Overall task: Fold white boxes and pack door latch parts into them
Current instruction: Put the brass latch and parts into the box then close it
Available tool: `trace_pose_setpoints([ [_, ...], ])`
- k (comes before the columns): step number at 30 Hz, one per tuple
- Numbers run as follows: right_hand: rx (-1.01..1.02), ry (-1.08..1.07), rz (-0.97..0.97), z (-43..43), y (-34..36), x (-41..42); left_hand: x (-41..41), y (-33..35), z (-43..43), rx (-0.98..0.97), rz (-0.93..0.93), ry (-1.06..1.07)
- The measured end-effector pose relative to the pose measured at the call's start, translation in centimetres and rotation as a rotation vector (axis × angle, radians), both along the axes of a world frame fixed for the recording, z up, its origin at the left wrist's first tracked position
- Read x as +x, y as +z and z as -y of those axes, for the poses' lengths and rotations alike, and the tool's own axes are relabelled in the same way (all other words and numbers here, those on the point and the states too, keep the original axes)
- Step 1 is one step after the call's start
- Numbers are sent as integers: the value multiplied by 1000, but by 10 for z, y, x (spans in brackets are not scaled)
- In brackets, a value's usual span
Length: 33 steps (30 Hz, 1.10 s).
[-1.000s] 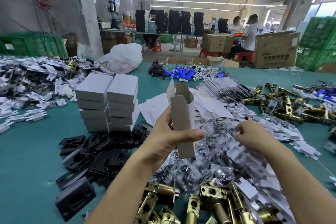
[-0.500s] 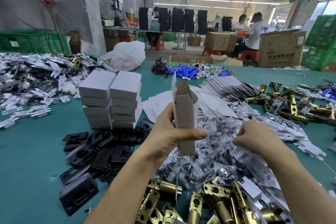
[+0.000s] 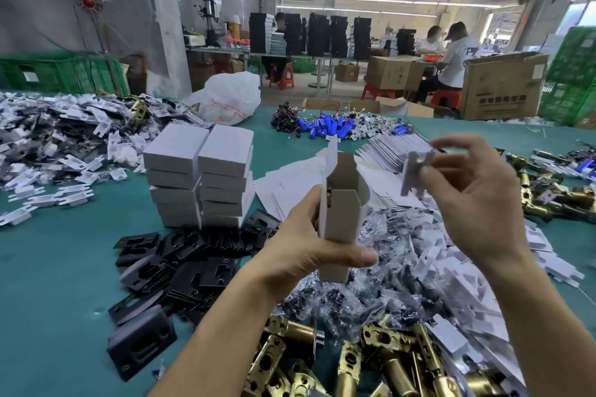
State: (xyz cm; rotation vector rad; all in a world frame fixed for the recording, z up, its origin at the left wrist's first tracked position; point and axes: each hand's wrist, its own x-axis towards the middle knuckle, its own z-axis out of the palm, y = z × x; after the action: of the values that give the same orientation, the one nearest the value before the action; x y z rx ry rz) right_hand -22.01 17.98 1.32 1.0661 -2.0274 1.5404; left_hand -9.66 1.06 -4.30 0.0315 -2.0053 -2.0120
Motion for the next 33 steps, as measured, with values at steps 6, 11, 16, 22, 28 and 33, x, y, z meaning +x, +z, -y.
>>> trace_pose_setpoints([
  [6, -29, 196, -155, 16, 20, 41, -1, 0, -2, -28, 18, -44],
  [11, 10, -26, -246, 27, 13, 48, -1, 0, -4, -51, 18, -14],
  [16, 193, 55, -178, 18, 25, 49, 1, 1, -3, -85, -12, 60],
  [22, 234, 104, -256, 15, 39, 48, 0, 1, -4, -94, -11, 84],
  [28, 142, 102, -195, 15, 47, 39, 0, -2, -1, -66, 28, 62],
  [33, 308, 122, -148, 27, 40, 32, -1, -2, -2, -57, 47, 35],
])
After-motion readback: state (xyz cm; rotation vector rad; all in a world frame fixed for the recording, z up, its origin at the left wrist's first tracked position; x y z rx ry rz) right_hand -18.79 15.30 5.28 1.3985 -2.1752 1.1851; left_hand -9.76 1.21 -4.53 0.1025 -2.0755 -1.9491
